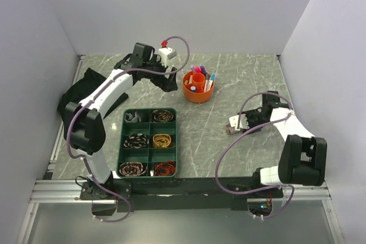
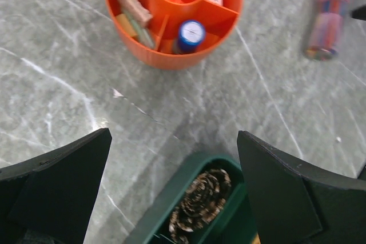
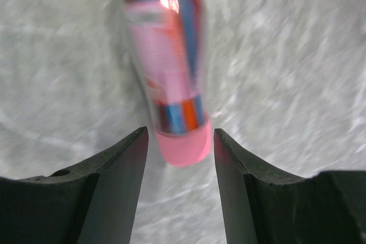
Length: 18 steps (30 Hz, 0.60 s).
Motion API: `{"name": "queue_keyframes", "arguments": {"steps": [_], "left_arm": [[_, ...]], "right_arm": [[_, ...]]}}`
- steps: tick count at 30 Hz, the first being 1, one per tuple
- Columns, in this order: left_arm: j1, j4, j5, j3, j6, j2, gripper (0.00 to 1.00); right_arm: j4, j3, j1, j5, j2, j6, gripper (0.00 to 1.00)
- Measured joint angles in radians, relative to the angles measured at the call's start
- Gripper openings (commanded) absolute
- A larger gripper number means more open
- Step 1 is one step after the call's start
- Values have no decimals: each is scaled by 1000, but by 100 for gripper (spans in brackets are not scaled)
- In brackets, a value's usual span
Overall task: Sort the stationery into containers
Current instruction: Move the stationery to the center of the board.
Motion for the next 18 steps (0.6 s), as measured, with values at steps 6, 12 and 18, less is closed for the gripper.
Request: {"name": "queue_keyframes", "arguments": {"steps": [6, 12, 18], "left_arm": [[-75, -133, 31, 76, 38, 10, 99], [-215, -227, 66, 280, 77, 141, 95], [-271, -283, 134, 811, 129, 509, 92]], "right_arm": [[25, 29, 65, -36, 35, -2, 59], [58, 50, 51, -72, 19, 14, 59], [231, 96, -40, -114, -97, 357, 59]]}}
